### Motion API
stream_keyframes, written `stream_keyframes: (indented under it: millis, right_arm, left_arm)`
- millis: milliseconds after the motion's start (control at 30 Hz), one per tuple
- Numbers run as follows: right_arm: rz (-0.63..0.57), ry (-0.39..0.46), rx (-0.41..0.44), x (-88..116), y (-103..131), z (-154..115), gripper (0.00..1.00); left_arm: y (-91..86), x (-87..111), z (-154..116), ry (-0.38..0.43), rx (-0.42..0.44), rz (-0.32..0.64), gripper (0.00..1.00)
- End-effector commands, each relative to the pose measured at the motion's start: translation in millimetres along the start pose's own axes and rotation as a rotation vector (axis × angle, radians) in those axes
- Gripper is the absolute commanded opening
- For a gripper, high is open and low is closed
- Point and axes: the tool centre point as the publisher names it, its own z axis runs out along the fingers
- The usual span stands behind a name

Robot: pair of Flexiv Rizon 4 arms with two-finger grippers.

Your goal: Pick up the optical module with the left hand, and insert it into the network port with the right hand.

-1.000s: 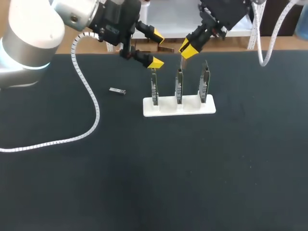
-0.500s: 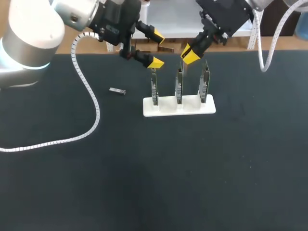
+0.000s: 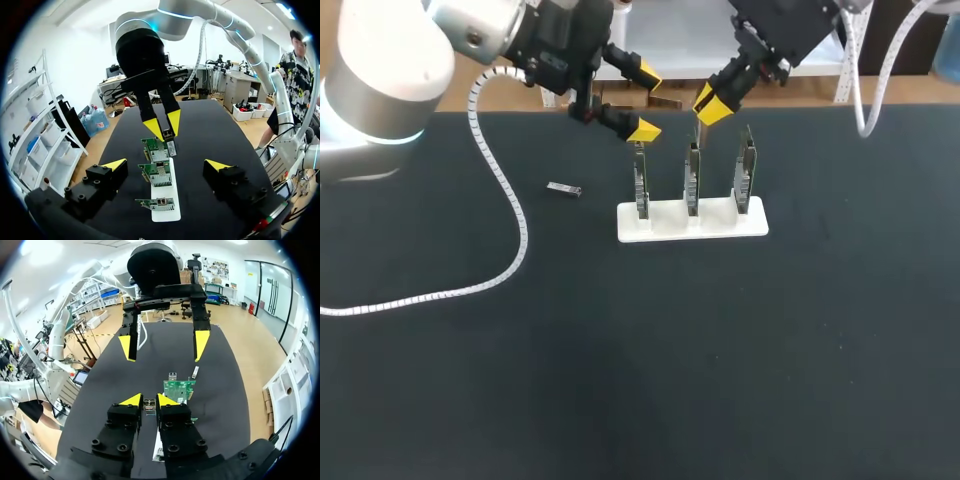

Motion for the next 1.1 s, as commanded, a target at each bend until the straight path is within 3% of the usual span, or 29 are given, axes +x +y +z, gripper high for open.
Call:
stream_keyframes:
  millis: [33, 1100]
  right_arm:
    - [0.006, 0.009, -0.006, -0.6, -1.3, 1.1, 0.0]
    - [0.04, 0.013, 0.0, 8.7, 3.3, 6.1, 0.0]
  left_arm:
    - [1.8, -1.2, 0.0, 0.007, 0.005, -0.002, 1.0]
    - [1.8, -1.2, 0.0, 0.007, 0.005, -0.002, 1.0]
